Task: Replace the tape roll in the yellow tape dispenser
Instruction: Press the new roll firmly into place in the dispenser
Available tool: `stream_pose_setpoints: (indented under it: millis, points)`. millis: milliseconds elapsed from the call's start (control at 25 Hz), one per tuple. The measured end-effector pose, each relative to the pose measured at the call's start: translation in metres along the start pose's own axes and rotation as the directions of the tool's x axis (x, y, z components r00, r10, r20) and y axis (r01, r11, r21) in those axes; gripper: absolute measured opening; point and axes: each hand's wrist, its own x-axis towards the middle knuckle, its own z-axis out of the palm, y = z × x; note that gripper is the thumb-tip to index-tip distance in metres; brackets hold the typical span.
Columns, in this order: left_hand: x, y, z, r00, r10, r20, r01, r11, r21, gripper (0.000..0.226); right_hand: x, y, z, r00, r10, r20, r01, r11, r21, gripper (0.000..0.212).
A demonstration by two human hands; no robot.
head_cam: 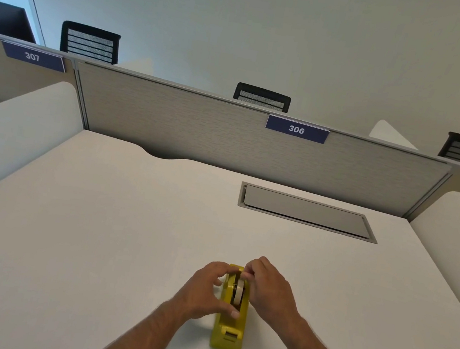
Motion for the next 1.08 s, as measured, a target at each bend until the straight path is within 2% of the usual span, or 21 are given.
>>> stream_pose_setpoints:
  millis: [120, 240, 440, 840, 1080]
  points:
    - [-0.002, -0.003, -0.007, 0.995, 0.051, 0.089, -0.073, 0.959, 0.273, 0.11, -0.009, -0.004, -0.001, 1.0, -0.018, 0.014, 0.018, 1.0, 0.019, 0.011]
    - [-0.002, -0.002, -0.013, 0.976, 0.121, 0.181, -0.195, 0.853, 0.483, 0.115, -0.02, -0.009, -0.001, 0.999, -0.021, 0.031, 0.02, 0.999, 0.033, 0.012]
    - [-0.002, -0.002, -0.016, 0.963, 0.154, 0.221, -0.25, 0.819, 0.517, 0.112, -0.035, -0.016, 0.0, 0.999, -0.03, 0.038, 0.027, 0.998, 0.058, 0.012]
    - [-0.002, -0.004, -0.011, 0.976, 0.114, 0.185, -0.193, 0.845, 0.499, 0.113, -0.063, -0.021, 0.003, 0.998, 0.006, 0.068, -0.011, 0.997, 0.081, 0.015]
    - [-0.001, -0.005, -0.008, 0.979, 0.1, 0.178, -0.179, 0.839, 0.514, 0.114, -0.079, -0.025, 0.004, 0.997, -0.022, 0.073, 0.016, 0.997, 0.077, 0.012]
